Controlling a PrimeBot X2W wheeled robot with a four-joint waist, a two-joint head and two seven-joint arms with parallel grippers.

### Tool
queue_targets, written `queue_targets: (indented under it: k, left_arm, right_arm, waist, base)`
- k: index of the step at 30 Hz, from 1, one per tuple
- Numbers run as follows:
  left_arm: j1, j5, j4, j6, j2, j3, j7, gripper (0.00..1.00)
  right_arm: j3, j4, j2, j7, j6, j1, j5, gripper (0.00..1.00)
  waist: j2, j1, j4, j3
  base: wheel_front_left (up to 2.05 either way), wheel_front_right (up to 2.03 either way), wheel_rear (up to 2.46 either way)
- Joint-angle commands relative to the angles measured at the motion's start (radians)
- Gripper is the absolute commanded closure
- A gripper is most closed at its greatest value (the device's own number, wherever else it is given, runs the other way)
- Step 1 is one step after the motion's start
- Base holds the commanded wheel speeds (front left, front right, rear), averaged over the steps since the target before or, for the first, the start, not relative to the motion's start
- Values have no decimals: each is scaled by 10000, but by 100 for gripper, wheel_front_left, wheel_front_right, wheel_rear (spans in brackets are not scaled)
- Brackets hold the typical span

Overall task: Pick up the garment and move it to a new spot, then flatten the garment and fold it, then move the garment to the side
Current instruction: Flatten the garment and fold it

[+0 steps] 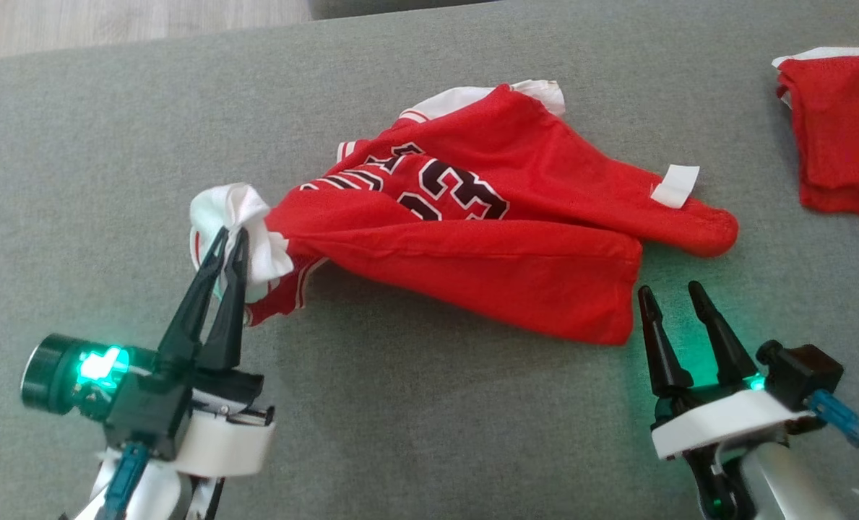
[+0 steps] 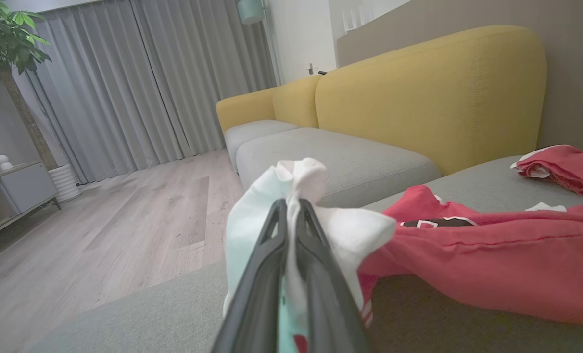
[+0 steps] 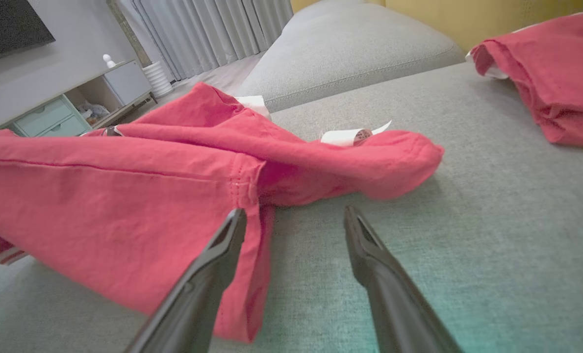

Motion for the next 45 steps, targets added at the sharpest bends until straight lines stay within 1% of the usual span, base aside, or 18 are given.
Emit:
queue_targets:
  k: [1, 6, 13, 14, 15, 16, 17, 18, 20, 23, 25, 28, 32, 35, 38, 39, 42, 45]
  left_arm:
    - [-278, -31, -250, 51, 333, 536, -86, 100]
    - [-272, -110, -90, 1, 314, 506, -153, 100]
    - [-405, -118, 12, -78, 241, 390, -189, 100]
    - [-431, -112, 24, -87, 230, 371, -190, 100]
    - [-457, -107, 35, -97, 217, 350, -191, 100]
    - [-482, -104, 47, -106, 201, 330, -192, 100]
    - [-507, -107, 72, -119, 189, 317, -203, 100]
    - [-532, -118, 104, -137, 180, 312, -226, 100]
    - [-575, -148, 166, -166, 163, 317, -287, 100]
    - [-704, -312, 44, -253, 125, 442, -514, 100]
    - [-866, -597, -241, -431, 140, 630, -619, 100]
    - [-1300, -1357, -831, -960, 246, 1067, -678, 100]
    - [-2667, -2093, -1387, -1969, 738, 1507, -189, 100]
    - [-4436, -2617, -1322, -2841, 897, 1689, 411, 100]
    - [-6742, -2883, -502, -3743, 788, 1656, 963, 100]
    - [-6742, -2883, -502, -3743, 788, 1656, 963, 100]
    - [-9413, -2662, 1007, -4434, 377, 1526, 1085, 100]
    - [-11950, -2154, 2811, -4727, -263, 1326, 656, 100]
  right_arm:
    - [262, -304, -215, -40, 67, -115, 144, 0]
    - [1053, -424, -610, -40, 67, -373, 1049, 0]
    - [1745, -175, -868, -40, 67, -941, 1371, 0]
    - [1853, -133, -893, -40, 67, -1026, 1401, 3]
    - [1936, -83, -905, -40, 67, -1098, 1460, 24]
    - [2065, -15, -931, -40, 67, -1161, 1530, 61]
    - [2179, 39, -965, -40, 67, -1223, 1589, 76]
    - [2230, 70, -993, -40, 67, -1277, 1635, 100]
    - [2247, 25, -1034, -40, 67, -1375, 1658, 100]
    - [1432, -792, -1103, -40, 67, -1440, 1447, 100]
    - [740, -1514, -1186, -40, 67, -1503, 1266, 100]
    - [-248, -2608, -1516, -40, 67, -1810, 822, 100]
    - [-865, -3340, -2465, -40, 67, -2930, 541, 100]
    - [-738, -3156, -3367, 209, 67, -4409, 613, 100]
    - [-346, -2614, -4118, 836, 67, -6514, 1008, 100]
    - [-346, -2614, -4118, 836, 67, -6514, 1008, 100]
    - [187, -1768, -4564, 1245, 67, -8878, 1266, 100]
    - [769, -744, -4732, 1304, 67, -11107, 1264, 100]
  waist:
    - [0, 0, 8, 6]
    - [0, 0, 63, 30]
    - [0, 0, 170, 110]
    - [0, 0, 187, 128]
    - [0, 0, 206, 144]
    - [0, 0, 224, 158]
    - [0, 0, 239, 172]
    - [0, 0, 250, 186]
    - [0, 0, 269, 207]
    - [0, 0, 263, 249]
    - [0, 0, 218, 303]
    - [0, 0, 112, 413]
    - [0, 0, -31, 711]
    - [0, 0, -119, 1169]
    - [0, 0, -139, 1871]
    - [0, 0, -139, 1871]
    - [0, 0, -139, 2662]
    - [0, 0, -164, 3317]
  base:
    - [0, 0, 0]
    - [0, 0, 0]
    - [0, 0, 0]
    - [0, 0, 0]
    - [0, 0, 0]
    - [0, 0, 0]
    - [0, 0, 0]
    - [0, 0, 0]
    - [0, 0, 0]
    - [0, 0, 0]
    - [0, 0, 0]
    - [0, 0, 0]
    - [0, 0, 0]
    - [0, 0, 0]
    - [0, 0, 0]
    - [0, 0, 0]
    - [0, 0, 0]
    - [0, 0, 0]
